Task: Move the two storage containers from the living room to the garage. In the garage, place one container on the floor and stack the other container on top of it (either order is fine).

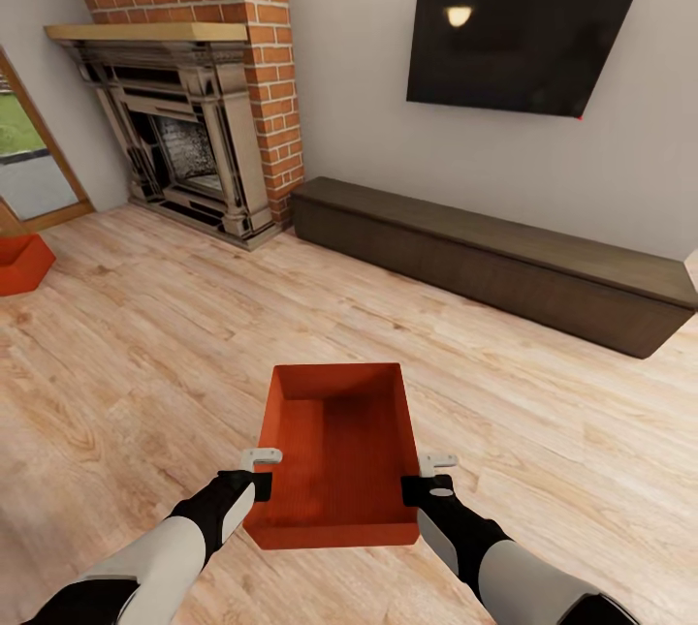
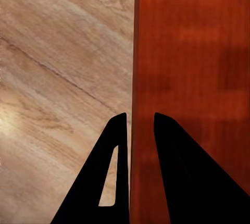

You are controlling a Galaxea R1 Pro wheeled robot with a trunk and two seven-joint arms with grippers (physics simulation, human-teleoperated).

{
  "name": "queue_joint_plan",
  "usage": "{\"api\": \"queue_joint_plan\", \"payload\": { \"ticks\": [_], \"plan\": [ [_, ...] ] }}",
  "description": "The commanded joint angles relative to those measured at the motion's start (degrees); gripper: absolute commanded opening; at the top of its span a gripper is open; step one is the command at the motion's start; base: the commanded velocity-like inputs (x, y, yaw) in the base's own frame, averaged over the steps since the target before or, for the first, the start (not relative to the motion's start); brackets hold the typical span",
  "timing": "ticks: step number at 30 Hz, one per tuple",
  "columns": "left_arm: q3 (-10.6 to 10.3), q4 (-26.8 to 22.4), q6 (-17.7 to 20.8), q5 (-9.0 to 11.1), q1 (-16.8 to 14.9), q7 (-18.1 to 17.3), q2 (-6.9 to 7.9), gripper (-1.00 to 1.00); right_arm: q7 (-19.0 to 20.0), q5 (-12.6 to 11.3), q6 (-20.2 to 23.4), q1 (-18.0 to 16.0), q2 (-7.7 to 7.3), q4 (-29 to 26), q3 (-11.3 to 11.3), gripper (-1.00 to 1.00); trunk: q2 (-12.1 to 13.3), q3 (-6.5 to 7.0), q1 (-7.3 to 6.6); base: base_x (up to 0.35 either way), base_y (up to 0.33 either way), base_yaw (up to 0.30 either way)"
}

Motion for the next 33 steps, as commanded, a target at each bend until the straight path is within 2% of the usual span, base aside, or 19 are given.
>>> {"api": "queue_joint_plan", "payload": {
  "ticks": [1, 33],
  "plan": [
    [-0.77, -0.04, 0.43, -0.44, 0.01, 0.35, 0.66, -1.00, 0.74, -0.28, 0.33, -0.04, -0.07, -0.30, 0.92, -1.00, 0.39, 0.14, -0.23, 0.000, 0.000, 0.000],
    [-0.77, -0.04, 0.45, -0.44, 0.01, 0.35, 0.66, -1.00, 1.16, -0.28, 0.26, -0.07, -0.07, -0.30, 0.92, -1.00, 13.23, 5.88, -7.26, 0.000, 0.000, 0.000]
  ]
}}
